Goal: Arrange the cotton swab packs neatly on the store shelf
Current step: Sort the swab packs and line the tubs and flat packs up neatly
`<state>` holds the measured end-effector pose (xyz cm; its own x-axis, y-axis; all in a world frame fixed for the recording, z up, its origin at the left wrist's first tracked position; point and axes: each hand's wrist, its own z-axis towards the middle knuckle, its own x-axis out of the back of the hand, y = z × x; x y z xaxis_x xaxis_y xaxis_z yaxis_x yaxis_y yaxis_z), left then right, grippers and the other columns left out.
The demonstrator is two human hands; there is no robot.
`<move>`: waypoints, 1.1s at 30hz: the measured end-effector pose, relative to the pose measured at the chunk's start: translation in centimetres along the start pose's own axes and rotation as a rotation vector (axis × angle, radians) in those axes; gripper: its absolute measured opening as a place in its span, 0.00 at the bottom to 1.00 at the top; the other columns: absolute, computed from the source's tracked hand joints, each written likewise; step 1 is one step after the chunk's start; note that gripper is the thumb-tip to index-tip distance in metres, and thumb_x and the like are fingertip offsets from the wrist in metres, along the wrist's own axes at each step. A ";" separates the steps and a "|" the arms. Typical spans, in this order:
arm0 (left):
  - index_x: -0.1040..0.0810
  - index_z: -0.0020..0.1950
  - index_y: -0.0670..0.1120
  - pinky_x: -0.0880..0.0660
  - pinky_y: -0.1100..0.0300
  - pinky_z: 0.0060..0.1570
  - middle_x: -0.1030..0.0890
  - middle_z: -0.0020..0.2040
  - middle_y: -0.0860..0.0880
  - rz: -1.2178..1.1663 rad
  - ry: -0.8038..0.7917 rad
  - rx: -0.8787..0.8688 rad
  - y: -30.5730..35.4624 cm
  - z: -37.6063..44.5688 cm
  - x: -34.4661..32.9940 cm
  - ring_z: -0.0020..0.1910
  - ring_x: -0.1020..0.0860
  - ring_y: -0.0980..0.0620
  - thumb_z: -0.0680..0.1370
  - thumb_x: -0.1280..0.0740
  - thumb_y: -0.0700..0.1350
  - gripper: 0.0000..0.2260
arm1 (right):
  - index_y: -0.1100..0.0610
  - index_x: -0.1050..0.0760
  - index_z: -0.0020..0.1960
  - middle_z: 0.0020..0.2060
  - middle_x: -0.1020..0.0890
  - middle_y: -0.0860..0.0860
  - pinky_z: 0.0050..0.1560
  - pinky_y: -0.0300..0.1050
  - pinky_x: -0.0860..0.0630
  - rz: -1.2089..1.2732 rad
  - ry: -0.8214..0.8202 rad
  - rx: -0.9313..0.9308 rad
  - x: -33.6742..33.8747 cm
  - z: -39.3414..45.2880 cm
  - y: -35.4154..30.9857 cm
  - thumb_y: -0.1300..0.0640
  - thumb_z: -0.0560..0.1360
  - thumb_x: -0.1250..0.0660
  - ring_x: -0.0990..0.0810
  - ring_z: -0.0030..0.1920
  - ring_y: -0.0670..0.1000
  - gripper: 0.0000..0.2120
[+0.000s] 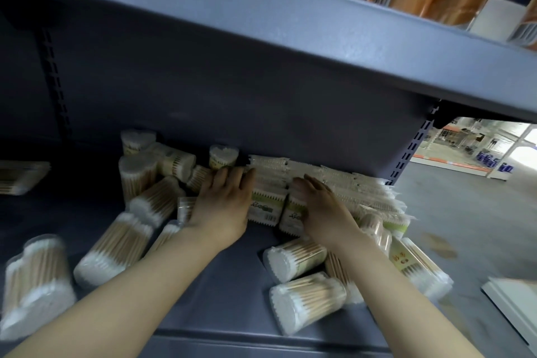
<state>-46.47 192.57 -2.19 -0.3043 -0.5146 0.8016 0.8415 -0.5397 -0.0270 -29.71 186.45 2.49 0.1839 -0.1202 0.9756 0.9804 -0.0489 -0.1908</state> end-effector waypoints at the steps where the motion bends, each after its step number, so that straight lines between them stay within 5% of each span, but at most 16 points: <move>1: 0.20 0.55 0.39 0.23 0.48 0.38 0.20 0.46 0.41 0.016 -0.009 0.012 -0.3 -0.1 0.3 0.40 0.22 0.39 0.49 0.21 0.42 0.35 | 0.52 0.46 0.75 0.75 0.46 0.52 0.71 0.44 0.45 0.003 0.013 0.004 0.1 -0.1 -0.1 0.70 0.72 0.42 0.48 0.75 0.52 0.35; 6: 0.19 0.53 0.38 0.24 0.48 0.38 0.19 0.45 0.39 0.073 -0.058 0.051 -2.0 -1.2 1.7 0.39 0.21 0.38 0.49 0.22 0.42 0.32 | 0.52 0.39 0.72 0.71 0.36 0.50 0.66 0.43 0.39 0.020 0.112 0.034 0.5 -0.4 -0.9 0.69 0.73 0.41 0.38 0.70 0.53 0.30; 13: 0.17 0.43 0.43 0.26 0.48 0.40 0.20 0.43 0.42 0.095 -0.147 0.148 -4.8 -2.8 4.6 0.41 0.22 0.38 0.58 0.24 0.44 0.14 | 0.53 0.30 0.63 0.60 0.27 0.52 0.53 0.44 0.31 0.031 0.245 0.044 0.2 -0.6 -2.4 0.66 0.73 0.40 0.29 0.61 0.54 0.20; 16: 0.19 0.33 0.44 0.27 0.52 0.34 0.21 0.34 0.43 0.076 -0.093 0.168 -6.4 -3.7 5.4 0.32 0.23 0.40 0.58 0.26 0.41 0.06 | 0.54 0.28 0.60 0.56 0.26 0.52 0.47 0.43 0.32 0.022 0.250 0.071 -0.1 -0.6 -3.6 0.65 0.73 0.41 0.27 0.57 0.54 0.17; 18: 0.18 0.36 0.46 0.28 0.54 0.36 0.20 0.36 0.44 0.059 -0.157 0.212 -7.2 -4.3 6.1 0.34 0.23 0.41 0.62 0.26 0.43 0.05 | 0.55 0.28 0.58 0.55 0.25 0.53 0.46 0.43 0.31 0.019 0.229 0.089 -0.2 -0.6 -4.5 0.65 0.73 0.41 0.26 0.54 0.54 0.15; 22: 0.21 0.55 0.55 0.32 0.56 0.45 0.21 0.53 0.49 0.074 -0.141 0.234 -8.3 -5.4 7.5 0.50 0.24 0.44 0.76 0.41 0.52 0.13 | 0.55 0.27 0.58 0.54 0.24 0.54 0.46 0.45 0.29 -0.004 0.190 0.121 -0.8 -0.3 -6.5 0.63 0.73 0.41 0.25 0.54 0.56 0.14; 26: 0.18 0.39 0.47 0.30 0.55 0.33 0.20 0.38 0.46 0.049 -0.145 0.205 -9.0 -6.4 9.9 0.36 0.22 0.42 0.71 0.44 0.51 0.16 | 0.52 0.28 0.60 0.54 0.23 0.52 0.41 0.43 0.35 -0.023 0.183 0.155 -1.1 0.1 -8.9 0.61 0.74 0.41 0.24 0.53 0.54 0.15; 29: 0.22 0.50 0.49 0.38 0.58 0.39 0.23 0.48 0.49 0.061 -0.210 0.288 -10.7 -7.2 10.1 0.48 0.24 0.47 0.76 0.42 0.49 0.11 | 0.53 0.29 0.60 0.53 0.22 0.52 0.40 0.43 0.35 0.005 0.171 0.179 -1.3 0.4 -10.9 0.60 0.75 0.42 0.24 0.52 0.53 0.14; 33: 0.24 0.54 0.50 0.39 0.58 0.37 0.23 0.50 0.50 0.042 -0.192 0.344 -12.7 -8.1 10.9 0.50 0.24 0.48 0.78 0.42 0.50 0.11 | 0.53 0.28 0.61 0.54 0.21 0.55 0.45 0.45 0.28 -0.009 0.147 0.229 -2.0 0.8 -13.7 0.60 0.75 0.42 0.23 0.53 0.57 0.15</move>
<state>-64.14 188.42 2.04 -0.2050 -0.3801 0.9019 0.9618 -0.2491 0.1136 -43.41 188.17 3.24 0.1792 -0.2643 0.9477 0.9755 0.1729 -0.1363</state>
